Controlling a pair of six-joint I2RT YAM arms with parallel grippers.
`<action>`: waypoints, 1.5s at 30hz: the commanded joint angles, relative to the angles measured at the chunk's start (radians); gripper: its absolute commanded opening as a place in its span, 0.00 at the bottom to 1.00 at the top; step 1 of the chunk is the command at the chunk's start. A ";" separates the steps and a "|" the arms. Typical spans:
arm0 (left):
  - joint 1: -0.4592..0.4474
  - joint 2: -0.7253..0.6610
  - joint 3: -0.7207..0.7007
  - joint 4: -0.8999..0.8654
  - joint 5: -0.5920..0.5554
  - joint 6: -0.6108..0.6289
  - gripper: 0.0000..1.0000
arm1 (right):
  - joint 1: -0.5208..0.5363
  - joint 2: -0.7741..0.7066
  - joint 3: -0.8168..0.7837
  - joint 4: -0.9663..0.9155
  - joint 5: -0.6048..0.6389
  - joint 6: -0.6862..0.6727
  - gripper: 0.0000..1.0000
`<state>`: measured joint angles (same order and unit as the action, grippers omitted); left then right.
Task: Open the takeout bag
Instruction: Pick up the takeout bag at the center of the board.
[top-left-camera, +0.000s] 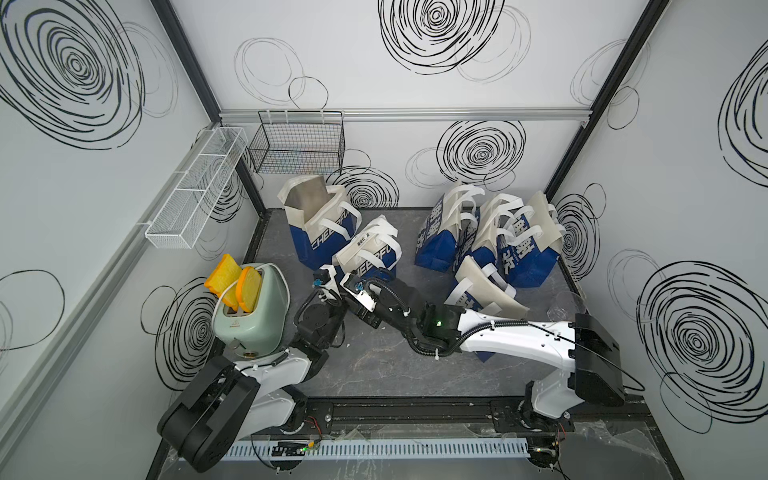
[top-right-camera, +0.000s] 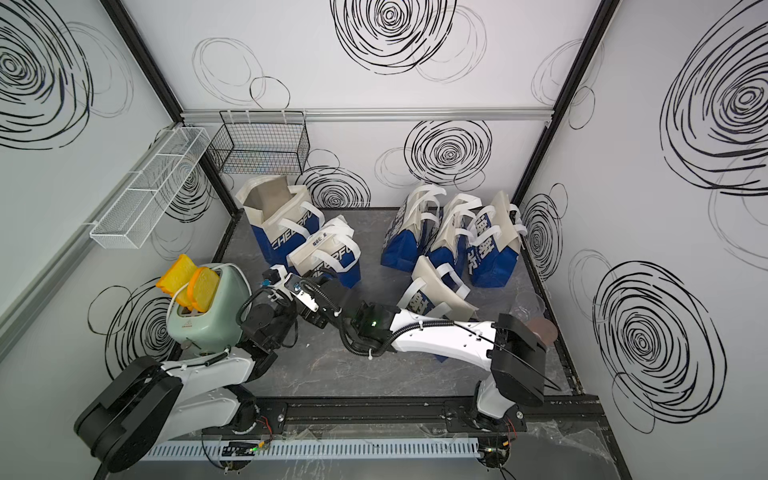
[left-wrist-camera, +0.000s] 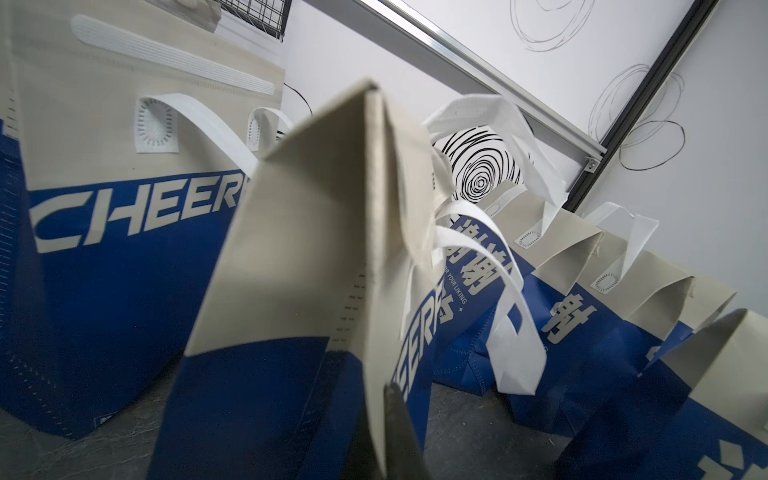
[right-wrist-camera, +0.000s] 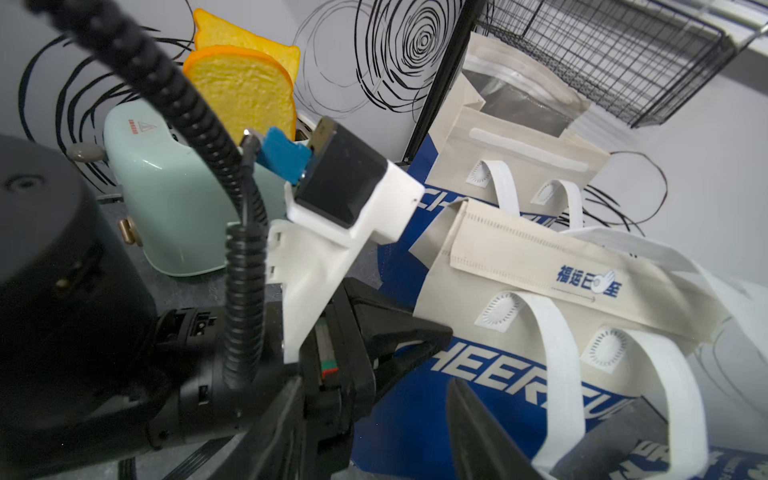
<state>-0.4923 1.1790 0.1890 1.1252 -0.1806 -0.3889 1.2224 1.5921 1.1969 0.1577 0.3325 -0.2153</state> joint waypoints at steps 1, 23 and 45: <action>-0.022 -0.048 -0.025 0.037 0.039 0.037 0.00 | -0.050 0.031 0.028 0.105 0.193 -0.120 0.56; -0.034 -0.073 -0.020 -0.025 0.036 0.025 0.00 | -0.136 -0.045 0.150 -0.018 0.106 -0.083 0.52; -0.049 -0.059 0.053 -0.103 0.065 0.054 0.00 | -0.071 0.023 0.057 0.052 0.037 -0.175 0.59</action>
<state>-0.5327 1.1137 0.2192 1.0073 -0.1303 -0.3523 1.1446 1.5944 1.2469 0.1738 0.3725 -0.3622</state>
